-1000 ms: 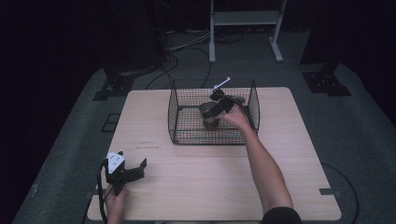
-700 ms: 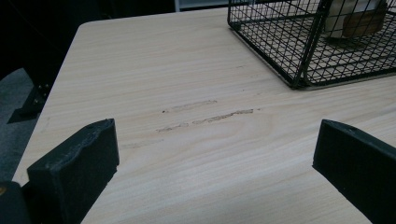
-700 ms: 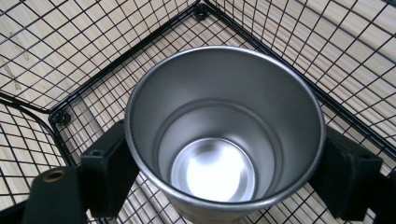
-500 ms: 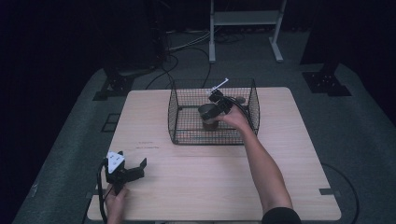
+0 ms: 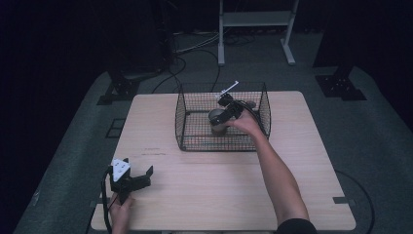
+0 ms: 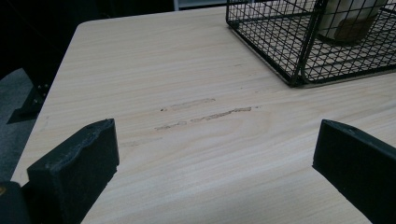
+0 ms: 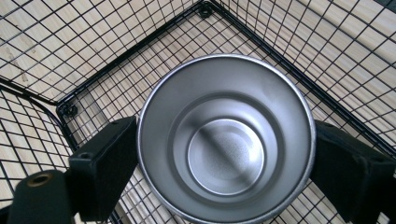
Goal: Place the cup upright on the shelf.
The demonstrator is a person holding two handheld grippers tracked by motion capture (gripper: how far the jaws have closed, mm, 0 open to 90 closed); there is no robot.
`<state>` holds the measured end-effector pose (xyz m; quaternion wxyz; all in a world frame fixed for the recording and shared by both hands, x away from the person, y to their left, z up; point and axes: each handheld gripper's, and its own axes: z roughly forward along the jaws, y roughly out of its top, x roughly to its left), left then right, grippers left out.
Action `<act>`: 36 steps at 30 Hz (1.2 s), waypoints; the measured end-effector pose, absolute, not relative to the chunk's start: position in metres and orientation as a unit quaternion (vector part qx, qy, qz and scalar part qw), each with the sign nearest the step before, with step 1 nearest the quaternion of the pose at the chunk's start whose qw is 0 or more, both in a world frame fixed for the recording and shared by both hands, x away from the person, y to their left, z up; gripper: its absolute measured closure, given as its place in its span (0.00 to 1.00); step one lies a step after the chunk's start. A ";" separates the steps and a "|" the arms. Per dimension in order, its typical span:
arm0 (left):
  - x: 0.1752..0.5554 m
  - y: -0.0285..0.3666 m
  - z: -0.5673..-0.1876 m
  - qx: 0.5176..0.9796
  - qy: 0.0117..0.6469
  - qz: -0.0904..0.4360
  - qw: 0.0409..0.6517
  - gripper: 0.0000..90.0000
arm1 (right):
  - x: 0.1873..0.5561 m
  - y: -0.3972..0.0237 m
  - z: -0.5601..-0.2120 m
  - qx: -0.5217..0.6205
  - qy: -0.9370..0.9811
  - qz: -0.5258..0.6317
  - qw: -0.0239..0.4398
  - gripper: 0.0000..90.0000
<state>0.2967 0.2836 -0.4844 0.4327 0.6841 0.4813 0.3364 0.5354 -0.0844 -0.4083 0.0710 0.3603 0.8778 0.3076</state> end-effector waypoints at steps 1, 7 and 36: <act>0.297 0.284 -0.484 0.685 0.481 0.337 0.432 0.00 | 0.535 -0.085 -0.408 0.361 0.878 0.307 0.072 0.14; 0.296 0.284 -0.484 0.685 0.481 0.336 0.431 0.00 | 0.533 -0.091 -0.396 0.370 0.865 0.328 0.081 0.14; 0.295 0.282 -0.484 0.690 0.476 0.338 0.427 0.00 | 0.458 -0.144 -0.343 0.325 0.834 0.440 0.079 0.15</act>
